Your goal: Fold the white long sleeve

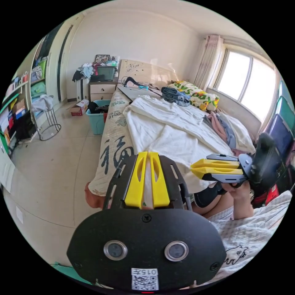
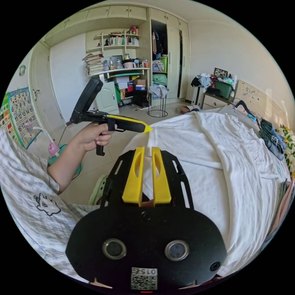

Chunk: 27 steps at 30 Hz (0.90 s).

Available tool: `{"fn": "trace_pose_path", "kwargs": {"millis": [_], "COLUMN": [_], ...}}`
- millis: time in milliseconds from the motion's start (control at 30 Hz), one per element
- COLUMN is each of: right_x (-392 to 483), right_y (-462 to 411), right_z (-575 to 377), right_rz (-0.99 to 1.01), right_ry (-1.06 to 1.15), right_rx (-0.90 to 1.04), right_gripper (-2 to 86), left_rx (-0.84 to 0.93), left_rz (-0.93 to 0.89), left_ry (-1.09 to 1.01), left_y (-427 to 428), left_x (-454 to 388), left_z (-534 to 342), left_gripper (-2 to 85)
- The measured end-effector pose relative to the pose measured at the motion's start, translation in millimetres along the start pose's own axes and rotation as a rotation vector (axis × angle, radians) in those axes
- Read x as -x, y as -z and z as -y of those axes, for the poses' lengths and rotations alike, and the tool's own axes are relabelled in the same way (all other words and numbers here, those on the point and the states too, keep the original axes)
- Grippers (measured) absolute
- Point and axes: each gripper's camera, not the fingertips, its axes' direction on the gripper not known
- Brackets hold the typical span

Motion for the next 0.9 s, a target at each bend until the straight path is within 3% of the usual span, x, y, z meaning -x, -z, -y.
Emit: {"fn": "trace_pose_path", "kwargs": {"millis": [200, 267, 367, 533, 733, 900], "right_x": [6.7, 8.8, 3.8, 14.4, 15.6, -2.1], "right_y": [2.2, 9.0, 25.3, 42.7, 74.5, 171.7], "right_z": [41.2, 53.9, 69.2, 96.9, 141.1, 152.6], "right_rz": [-0.044, -0.094, -0.011, 0.014, 0.117, -0.024], "right_ry": [0.006, -0.009, -0.044, -0.038, -0.079, -0.146], "right_rx": [0.049, 0.033, 0.023, 0.020, -0.018, -0.208], "right_gripper": [9.6, 4.9, 0.2, -0.6, 4.2, 7.9], "left_rx": [0.001, 0.036, 0.023, 0.024, 0.043, -0.012], "left_rz": [-0.024, 0.005, -0.001, 0.007, 0.035, -0.043], "left_ry": [-0.066, -0.062, -0.050, -0.056, -0.088, -0.136], "left_y": [-18.1, -36.0, -47.3, -66.7, -91.4, -81.4], "left_x": [-8.5, -6.4, 1.4, 8.1, 5.0, 9.3], "left_z": [-2.9, -3.8, -9.7, -16.2, -20.9, -12.0], "left_gripper": [5.5, 3.7, 0.5, -0.6, 0.5, 5.9]}}
